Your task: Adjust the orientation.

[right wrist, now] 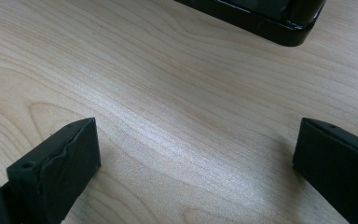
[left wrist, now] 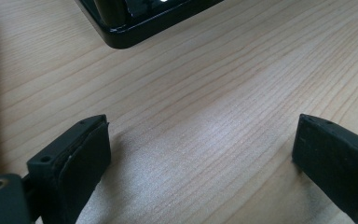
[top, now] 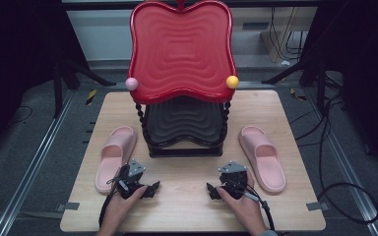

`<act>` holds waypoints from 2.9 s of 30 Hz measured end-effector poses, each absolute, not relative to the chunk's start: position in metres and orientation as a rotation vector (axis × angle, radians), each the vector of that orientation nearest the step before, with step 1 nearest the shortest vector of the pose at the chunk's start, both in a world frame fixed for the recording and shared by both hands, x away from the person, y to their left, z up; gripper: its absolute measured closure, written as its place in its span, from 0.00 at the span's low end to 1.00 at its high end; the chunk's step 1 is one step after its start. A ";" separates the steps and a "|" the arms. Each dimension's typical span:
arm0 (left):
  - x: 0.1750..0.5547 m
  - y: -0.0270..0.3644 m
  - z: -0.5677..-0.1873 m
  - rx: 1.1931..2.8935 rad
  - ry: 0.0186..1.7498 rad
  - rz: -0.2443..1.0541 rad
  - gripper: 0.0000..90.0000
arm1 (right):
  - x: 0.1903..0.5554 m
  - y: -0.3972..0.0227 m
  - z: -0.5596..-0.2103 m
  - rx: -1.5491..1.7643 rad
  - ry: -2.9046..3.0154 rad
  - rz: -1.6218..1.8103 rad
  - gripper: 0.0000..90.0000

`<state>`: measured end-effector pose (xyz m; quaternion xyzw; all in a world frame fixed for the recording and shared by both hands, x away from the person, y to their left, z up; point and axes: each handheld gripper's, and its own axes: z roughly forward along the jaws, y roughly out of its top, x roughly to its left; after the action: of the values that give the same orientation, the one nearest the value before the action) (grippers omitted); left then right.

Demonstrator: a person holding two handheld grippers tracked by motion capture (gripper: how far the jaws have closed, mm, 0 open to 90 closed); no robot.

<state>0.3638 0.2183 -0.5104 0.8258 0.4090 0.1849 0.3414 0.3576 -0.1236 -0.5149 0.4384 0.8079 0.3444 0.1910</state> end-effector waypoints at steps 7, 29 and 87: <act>0.362 0.217 -0.508 2.158 1.053 0.478 0.05 | 0.358 -0.124 -0.515 1.230 2.271 0.968 0.01; 0.389 0.350 -0.450 2.012 1.297 0.782 0.50 | 0.357 -0.125 -0.515 1.215 2.281 0.969 0.01; 0.341 0.246 -0.441 2.307 0.901 0.525 0.90 | 0.357 -0.126 -0.515 1.206 2.286 0.974 0.01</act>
<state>0.3411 0.2459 -0.4410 0.8692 0.3394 0.1978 0.3002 0.3569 -0.1260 -0.5151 0.4288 0.8128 0.3464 0.1885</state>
